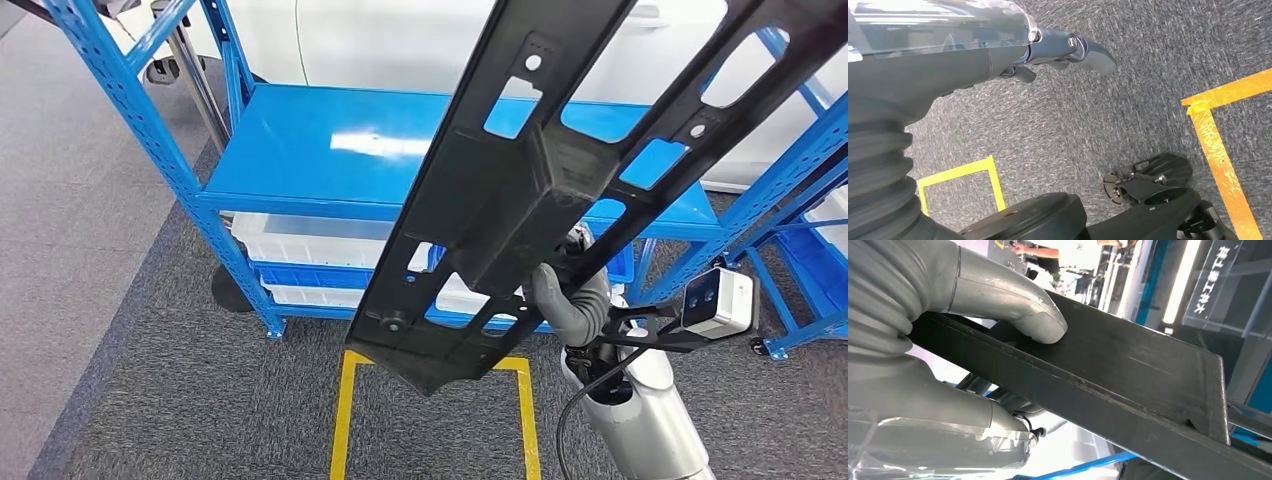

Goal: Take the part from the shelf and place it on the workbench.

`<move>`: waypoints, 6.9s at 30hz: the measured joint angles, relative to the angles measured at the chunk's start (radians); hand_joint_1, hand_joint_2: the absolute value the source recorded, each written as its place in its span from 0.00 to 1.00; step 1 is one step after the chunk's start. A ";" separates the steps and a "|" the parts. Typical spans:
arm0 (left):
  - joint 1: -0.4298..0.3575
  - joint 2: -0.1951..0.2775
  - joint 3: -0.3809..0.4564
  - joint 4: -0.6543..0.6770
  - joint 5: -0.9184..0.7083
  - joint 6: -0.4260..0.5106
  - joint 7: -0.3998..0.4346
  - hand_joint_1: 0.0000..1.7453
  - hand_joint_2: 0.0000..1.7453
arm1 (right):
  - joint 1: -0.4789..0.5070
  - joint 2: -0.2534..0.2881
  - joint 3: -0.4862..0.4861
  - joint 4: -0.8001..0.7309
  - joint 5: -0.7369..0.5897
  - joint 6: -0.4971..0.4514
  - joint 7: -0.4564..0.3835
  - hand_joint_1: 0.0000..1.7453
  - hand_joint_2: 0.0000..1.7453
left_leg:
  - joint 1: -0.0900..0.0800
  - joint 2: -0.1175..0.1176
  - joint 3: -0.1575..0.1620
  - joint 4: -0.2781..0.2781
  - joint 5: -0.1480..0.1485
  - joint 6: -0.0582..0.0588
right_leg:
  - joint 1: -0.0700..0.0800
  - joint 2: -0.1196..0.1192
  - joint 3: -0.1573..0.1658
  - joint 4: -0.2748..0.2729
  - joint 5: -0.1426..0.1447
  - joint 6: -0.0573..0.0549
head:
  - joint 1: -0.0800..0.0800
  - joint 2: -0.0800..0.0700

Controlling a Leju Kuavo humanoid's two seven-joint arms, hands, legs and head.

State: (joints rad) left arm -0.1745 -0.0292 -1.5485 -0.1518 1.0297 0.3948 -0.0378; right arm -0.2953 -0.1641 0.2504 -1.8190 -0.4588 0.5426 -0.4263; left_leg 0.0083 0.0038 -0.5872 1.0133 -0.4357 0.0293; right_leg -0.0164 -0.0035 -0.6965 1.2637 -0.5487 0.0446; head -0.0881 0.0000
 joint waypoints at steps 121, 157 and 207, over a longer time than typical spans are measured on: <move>-0.026 -0.014 -0.001 0.000 0.004 -0.004 -0.020 0.00 1.00 | -0.047 0.016 0.004 -0.013 -0.019 -0.038 0.084 1.00 1.00 | 0.001 0.016 0.024 -0.008 -0.012 -0.002 | 0.002 0.012 -0.043 0.038 -0.002 -0.008 | 0.000 0.000; -0.011 -0.025 0.000 0.000 0.009 -0.020 -0.022 0.00 1.00 | 0.033 0.009 0.006 -0.094 0.013 -0.054 0.056 1.00 1.00 | -0.003 0.064 0.029 -0.007 -0.019 -0.018 | 0.012 -0.056 0.098 -0.238 0.114 -0.030 | 0.000 0.000; 0.017 -0.031 0.004 0.007 0.010 -0.004 0.003 0.00 1.00 | 0.193 0.090 -0.079 -0.174 0.010 -0.024 0.022 1.00 1.00 | 0.006 -0.049 0.038 0.000 -0.037 -0.017 | 0.006 0.112 0.058 -0.223 0.126 -0.033 | 0.000 0.000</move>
State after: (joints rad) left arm -0.1578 -0.0599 -1.5448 -0.1448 1.0397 0.3908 -0.0351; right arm -0.1019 -0.0738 0.1718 -1.9926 -0.4485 0.5190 -0.4047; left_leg 0.0140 -0.0455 -0.5493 1.0136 -0.4727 0.0122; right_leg -0.0101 0.1081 -0.6382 1.0408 -0.4230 0.0113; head -0.0882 0.0000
